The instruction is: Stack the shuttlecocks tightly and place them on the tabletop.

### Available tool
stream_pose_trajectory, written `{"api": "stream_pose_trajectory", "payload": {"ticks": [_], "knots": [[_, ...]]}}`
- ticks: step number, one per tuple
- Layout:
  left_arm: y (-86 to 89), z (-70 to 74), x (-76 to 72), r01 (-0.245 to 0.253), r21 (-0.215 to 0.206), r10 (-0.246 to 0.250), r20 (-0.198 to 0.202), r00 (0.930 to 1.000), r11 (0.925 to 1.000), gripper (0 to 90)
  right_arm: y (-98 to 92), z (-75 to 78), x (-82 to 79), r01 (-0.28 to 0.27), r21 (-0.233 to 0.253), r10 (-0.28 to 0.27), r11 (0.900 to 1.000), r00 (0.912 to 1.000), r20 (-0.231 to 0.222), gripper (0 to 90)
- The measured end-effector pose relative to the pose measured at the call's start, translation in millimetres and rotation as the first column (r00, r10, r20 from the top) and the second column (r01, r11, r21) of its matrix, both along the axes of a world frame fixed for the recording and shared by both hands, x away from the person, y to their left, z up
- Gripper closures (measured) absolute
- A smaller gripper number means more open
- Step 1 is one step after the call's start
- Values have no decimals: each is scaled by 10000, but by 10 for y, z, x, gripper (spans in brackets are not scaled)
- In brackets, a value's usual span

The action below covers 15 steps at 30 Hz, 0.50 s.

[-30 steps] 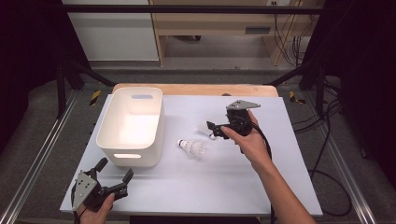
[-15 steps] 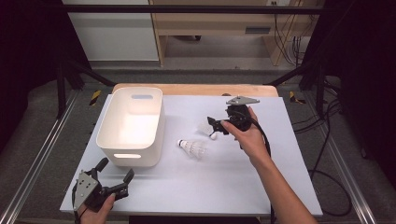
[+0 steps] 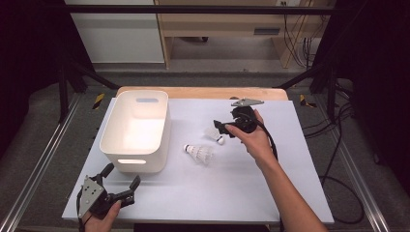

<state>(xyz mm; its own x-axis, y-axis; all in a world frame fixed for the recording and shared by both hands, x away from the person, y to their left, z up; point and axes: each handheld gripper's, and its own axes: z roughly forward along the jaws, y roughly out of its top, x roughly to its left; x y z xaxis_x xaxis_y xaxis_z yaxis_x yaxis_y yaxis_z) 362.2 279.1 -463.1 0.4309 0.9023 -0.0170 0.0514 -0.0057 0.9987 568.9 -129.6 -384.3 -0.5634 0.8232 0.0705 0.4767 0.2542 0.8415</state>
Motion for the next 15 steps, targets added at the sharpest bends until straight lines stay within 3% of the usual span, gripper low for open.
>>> {"api": "stream_pose_trajectory", "payload": {"ticks": [10, 15], "knots": [[3, 4, -4, -24, -54, 25, 29, 10000, 10000, 7, 55, -72, 64, 74, -264, -79, 9996, 9998, -160, 97], [15, 7, 6, -62, -109, 63, 26, 10000, 9999, 7, 101, -136, 112, 87, -562, -113, 9984, 9989, -461, 137]]}}
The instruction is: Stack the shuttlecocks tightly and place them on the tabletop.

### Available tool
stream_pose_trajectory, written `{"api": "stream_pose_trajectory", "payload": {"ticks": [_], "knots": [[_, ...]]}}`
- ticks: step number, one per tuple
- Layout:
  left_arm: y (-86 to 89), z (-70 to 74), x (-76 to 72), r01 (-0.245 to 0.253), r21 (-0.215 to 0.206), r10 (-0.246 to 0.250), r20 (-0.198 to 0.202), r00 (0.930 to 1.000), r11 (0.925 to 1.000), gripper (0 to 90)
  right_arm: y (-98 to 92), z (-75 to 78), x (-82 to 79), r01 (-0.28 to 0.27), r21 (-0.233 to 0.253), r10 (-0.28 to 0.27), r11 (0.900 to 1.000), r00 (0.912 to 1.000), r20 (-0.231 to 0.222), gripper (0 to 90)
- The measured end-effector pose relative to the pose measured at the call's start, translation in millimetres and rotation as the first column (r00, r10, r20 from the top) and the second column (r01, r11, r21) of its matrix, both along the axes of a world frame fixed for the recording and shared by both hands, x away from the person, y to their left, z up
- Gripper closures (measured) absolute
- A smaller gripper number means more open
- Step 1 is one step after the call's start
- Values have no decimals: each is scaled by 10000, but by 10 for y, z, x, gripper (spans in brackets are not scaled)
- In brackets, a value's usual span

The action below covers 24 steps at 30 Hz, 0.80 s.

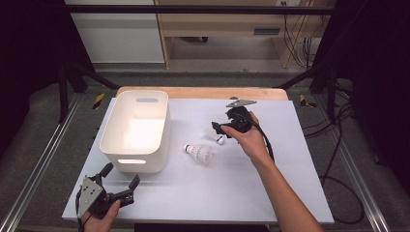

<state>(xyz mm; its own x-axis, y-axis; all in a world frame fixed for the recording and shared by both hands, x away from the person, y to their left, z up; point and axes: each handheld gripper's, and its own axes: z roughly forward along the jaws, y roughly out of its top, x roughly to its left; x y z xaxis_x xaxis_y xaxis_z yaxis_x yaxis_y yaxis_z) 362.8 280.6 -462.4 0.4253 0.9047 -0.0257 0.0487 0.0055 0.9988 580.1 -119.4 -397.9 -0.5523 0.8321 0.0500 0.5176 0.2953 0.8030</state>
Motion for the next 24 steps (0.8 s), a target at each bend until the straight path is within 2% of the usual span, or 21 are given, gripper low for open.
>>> {"api": "stream_pose_trajectory", "payload": {"ticks": [3, 8, 13, 14, 16, 17, 18, 20, 21, 23, 24], "knots": [[4, -2, -3, 1, -6, -1, -4, 10000, 10000, 8, 25, -9, 30, 8, -126, -9, 9999, 10000, -41, 154], [4, 3, -11, -3, -33, 3, 28, 10000, 10000, 8, 35, -28, 66, 3, 0, -3, 10000, 9999, -114, 173], [4, 2, -9, 16, -52, -16, 4, 10000, 10000, 8, 66, -88, 60, -174, -477, 157, 9987, 9993, -354, 238], [-1, 0, -5, 30, -34, -30, -14, 10000, 10000, 9, 75, -97, 58, -285, -650, 264, 9975, 9991, -332, 291], [-5, 0, -5, 41, -24, -41, -8, 10000, 10000, 10, 76, -98, 59, -301, -651, 281, 9974, 9991, -312, 318], [-8, 1, -7, 39, -34, -39, -3, 10000, 10000, 10, 77, -98, 63, -330, -631, 313, 9975, 9991, -275, 369], [-14, 3, -7, 48, -40, -48, 15, 10000, 10000, 10, 81, -97, 69, -473, -532, 460, 9975, 9986, -253, 462], [-12, 2, -8, 37, -40, -37, 12, 10000, 10000, 11, 82, -99, 72, -521, -514, 509, 9973, 9984, -235, 489], [0, 2, -10, 24, -38, -24, -1, 10000, 10000, 11, 86, -105, 71, -605, -525, 598, 9968, 9981, -139, 562], [5, 1, -10, -8, -86, 8, -15, 10000, 10000, 11, 87, -109, 70, -625, -521, 620, 9967, 9980, -107, 593], [10, -2, -6, -25, -161, 24, -24, 10000, 9999, 11, 87, -113, 72, -722, -492, 719, 9962, 9974, -72, 646]]}}
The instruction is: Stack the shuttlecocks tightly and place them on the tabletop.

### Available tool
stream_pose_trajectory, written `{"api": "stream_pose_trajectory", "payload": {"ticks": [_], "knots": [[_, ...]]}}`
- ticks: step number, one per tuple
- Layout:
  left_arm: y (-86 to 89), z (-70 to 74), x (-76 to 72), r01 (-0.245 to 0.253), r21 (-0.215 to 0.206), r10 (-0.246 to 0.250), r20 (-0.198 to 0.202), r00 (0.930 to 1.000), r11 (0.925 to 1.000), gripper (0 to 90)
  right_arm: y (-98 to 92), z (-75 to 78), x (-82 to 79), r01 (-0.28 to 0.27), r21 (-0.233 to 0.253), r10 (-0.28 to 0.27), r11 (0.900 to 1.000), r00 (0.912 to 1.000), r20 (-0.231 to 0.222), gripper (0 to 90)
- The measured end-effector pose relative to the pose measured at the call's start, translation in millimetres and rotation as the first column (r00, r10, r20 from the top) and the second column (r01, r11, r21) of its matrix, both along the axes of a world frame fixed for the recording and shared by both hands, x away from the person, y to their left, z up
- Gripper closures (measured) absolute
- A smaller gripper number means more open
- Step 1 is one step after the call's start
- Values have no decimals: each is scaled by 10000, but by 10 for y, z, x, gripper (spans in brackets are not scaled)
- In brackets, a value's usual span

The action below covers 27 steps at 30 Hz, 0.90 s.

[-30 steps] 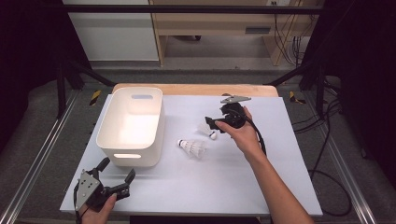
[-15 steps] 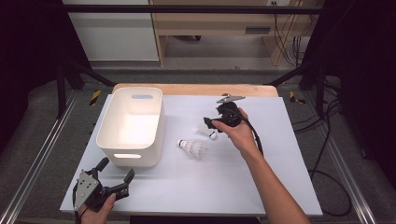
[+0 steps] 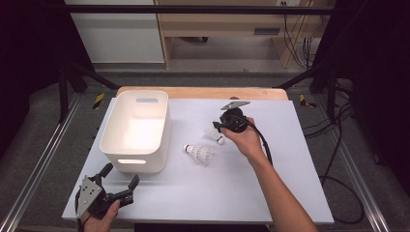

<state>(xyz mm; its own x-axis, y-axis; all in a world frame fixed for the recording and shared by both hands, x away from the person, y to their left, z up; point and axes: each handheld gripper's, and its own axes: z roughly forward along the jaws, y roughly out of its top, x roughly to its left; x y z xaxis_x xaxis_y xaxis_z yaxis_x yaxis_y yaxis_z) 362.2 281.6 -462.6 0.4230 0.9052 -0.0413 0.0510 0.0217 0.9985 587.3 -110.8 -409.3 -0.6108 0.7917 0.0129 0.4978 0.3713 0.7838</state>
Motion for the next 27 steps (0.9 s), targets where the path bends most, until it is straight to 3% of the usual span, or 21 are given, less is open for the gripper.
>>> {"api": "stream_pose_trajectory", "payload": {"ticks": [11, 22, 27], "knots": [[-18, 1, 2, 68, 99, -68, -6, 10000, 9999, 12, 59, -52, 48, -358, 28, 357, 9994, 9993, 102, 883], [-38, -1, 9, 141, 125, -141, -4, 9999, 9998, 12, 197, -145, 97, -486, 105, 486, 9988, 9988, -44, 900], [-39, -1, 11, 145, 124, -145, -4, 9999, 9998, 12, 279, -117, 129, -563, 51, 563, 9984, 9984, 51, 900]]}}
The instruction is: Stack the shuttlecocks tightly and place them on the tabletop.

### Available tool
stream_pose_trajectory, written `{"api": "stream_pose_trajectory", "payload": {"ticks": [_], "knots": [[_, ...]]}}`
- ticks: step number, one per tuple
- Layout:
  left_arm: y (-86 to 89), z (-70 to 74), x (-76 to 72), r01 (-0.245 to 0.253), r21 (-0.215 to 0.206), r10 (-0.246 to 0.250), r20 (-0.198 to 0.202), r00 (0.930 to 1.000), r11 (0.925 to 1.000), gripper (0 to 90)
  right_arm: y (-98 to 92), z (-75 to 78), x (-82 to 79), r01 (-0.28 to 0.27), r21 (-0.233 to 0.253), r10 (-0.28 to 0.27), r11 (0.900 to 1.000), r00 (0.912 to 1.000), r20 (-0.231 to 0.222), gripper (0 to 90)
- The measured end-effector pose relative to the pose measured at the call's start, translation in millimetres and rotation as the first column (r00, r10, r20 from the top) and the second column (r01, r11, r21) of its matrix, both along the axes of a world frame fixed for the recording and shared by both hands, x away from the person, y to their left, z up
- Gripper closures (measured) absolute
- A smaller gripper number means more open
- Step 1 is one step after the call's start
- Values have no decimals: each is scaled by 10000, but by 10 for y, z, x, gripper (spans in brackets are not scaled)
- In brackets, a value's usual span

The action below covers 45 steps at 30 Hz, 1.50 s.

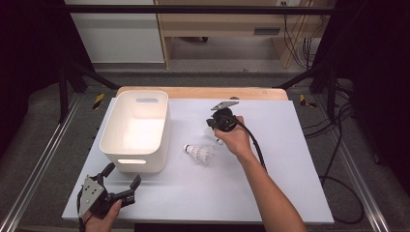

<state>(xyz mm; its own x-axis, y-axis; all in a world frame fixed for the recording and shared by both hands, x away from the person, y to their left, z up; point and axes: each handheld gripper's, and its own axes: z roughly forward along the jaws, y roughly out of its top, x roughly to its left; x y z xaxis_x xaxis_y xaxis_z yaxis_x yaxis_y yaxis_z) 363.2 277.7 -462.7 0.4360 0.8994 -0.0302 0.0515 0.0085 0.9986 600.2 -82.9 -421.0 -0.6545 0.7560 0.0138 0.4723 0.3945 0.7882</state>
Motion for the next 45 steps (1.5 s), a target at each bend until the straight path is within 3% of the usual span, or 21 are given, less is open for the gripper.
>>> {"api": "stream_pose_trajectory", "payload": {"ticks": [19, 24, 28, 45], "knots": [[-18, 13, -5, 65, 113, -66, 62, 10000, 9999, 14, 295, -100, 130, 188, -741, -200, 9971, 9997, -162, 900], [-24, 14, 0, 96, 119, -97, 57, 9999, 9999, 14, 327, -137, 133, 190, -1047, -220, 9943, 9994, -273, 900], [-16, 20, -3, 63, 128, -64, 78, 9999, 9999, 14, 348, -129, 127, 321, -1382, -339, 9899, 9994, -103, 900], [-38, 24, -5, 106, 146, -108, 94, 9999, 9998, 14, 379, -140, 33, 138, -1920, -181, 9813, 9996, -206, 900]]}}
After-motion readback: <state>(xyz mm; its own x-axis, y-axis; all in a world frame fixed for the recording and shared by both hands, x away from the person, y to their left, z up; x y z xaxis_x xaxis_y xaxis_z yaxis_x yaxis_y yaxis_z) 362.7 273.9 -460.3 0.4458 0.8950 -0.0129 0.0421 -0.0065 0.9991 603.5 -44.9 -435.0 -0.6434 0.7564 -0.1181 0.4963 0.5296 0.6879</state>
